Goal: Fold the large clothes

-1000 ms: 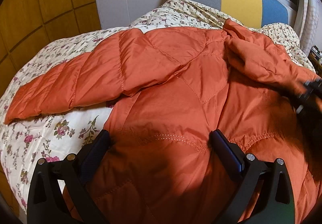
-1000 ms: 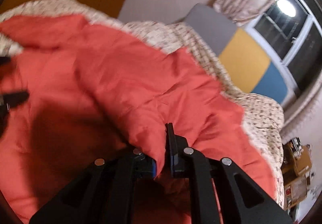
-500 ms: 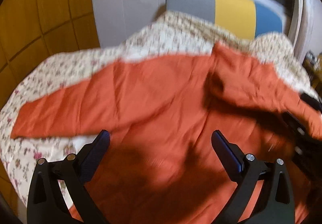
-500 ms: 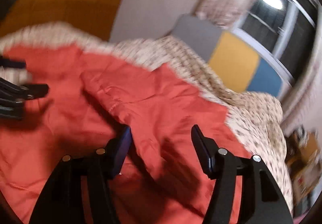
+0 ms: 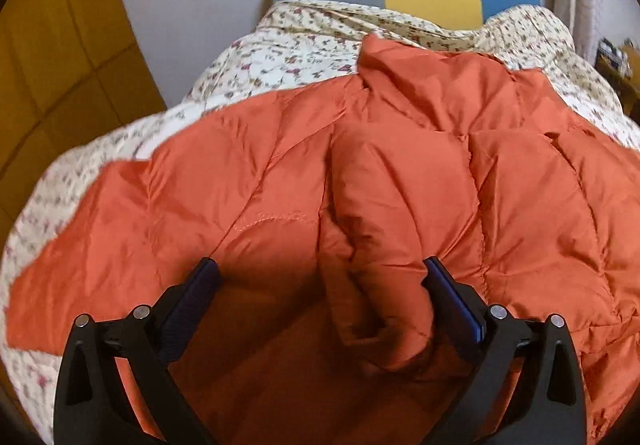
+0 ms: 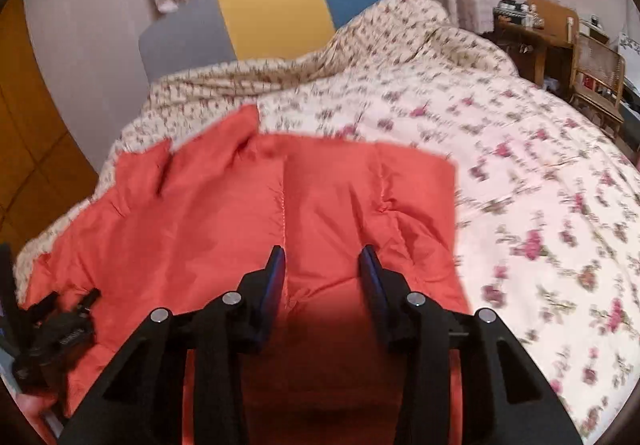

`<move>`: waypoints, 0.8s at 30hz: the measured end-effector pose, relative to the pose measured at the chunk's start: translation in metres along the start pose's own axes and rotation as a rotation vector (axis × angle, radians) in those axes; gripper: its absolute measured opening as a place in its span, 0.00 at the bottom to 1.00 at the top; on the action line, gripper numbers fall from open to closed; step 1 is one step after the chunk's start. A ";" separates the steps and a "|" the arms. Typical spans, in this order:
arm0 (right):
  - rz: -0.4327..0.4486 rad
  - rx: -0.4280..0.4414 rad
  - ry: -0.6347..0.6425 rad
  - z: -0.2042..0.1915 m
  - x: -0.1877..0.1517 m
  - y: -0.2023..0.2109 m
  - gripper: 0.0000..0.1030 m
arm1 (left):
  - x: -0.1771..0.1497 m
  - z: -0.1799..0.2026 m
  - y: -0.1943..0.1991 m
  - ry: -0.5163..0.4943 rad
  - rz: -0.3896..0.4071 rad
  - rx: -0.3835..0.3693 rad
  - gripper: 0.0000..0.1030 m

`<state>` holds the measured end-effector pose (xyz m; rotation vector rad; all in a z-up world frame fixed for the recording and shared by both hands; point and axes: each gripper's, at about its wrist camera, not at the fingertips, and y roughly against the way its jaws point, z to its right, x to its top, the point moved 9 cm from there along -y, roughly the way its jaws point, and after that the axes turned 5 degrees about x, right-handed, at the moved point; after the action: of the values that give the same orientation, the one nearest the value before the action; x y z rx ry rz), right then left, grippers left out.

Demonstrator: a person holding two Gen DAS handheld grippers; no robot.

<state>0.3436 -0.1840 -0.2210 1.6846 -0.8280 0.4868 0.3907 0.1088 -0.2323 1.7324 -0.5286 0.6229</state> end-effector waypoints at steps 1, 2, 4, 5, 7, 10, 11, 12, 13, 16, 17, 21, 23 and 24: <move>-0.015 -0.012 0.023 -0.003 -0.001 -0.010 0.39 | -0.001 -0.001 -0.001 0.005 -0.001 0.004 0.97; -0.028 -0.025 0.038 -0.004 -0.005 -0.019 0.39 | -0.002 -0.001 -0.001 0.004 0.004 0.010 0.97; -0.050 -0.057 0.077 -0.006 -0.006 -0.037 0.39 | -0.003 0.000 0.000 -0.003 0.010 0.022 0.97; -0.058 -0.072 0.096 -0.005 -0.006 -0.044 0.39 | -0.004 0.000 0.000 -0.003 0.010 0.025 0.97; -0.059 -0.087 0.119 -0.005 -0.006 -0.050 0.39 | -0.006 0.000 -0.001 -0.002 0.006 0.028 0.97; -0.059 -0.079 0.113 0.000 -0.010 -0.057 0.39 | -0.007 -0.001 0.000 0.007 0.004 0.025 0.97; -0.059 -0.067 0.106 0.001 -0.010 -0.056 0.40 | -0.008 -0.002 0.001 0.012 0.004 0.025 0.97; -0.060 -0.052 0.097 0.001 -0.009 -0.054 0.40 | -0.009 -0.002 0.001 0.014 0.004 0.025 0.97; -0.055 -0.027 0.082 0.002 -0.006 -0.051 0.40 | -0.009 -0.002 0.001 0.016 0.002 0.023 0.97; 0.047 0.019 0.010 0.007 0.007 -0.016 0.42 | -0.009 -0.002 0.000 0.019 -0.001 0.019 0.97; 0.075 0.009 -0.001 0.009 0.010 -0.009 0.43 | -0.009 -0.002 0.000 0.018 -0.003 0.020 0.97; 0.000 -0.049 -0.065 0.030 0.003 -0.026 0.45 | -0.010 -0.003 -0.003 0.028 -0.017 -0.001 0.97; -0.045 -0.080 -0.074 0.036 -0.003 -0.042 0.47 | -0.010 -0.004 -0.005 0.041 -0.027 -0.024 0.97; -0.046 -0.103 -0.050 0.033 -0.002 -0.044 0.47 | -0.010 -0.004 -0.006 0.044 -0.030 -0.030 0.97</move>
<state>0.3714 -0.2103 -0.2610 1.6224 -0.8347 0.3659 0.3861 0.1140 -0.2426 1.6922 -0.4782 0.6272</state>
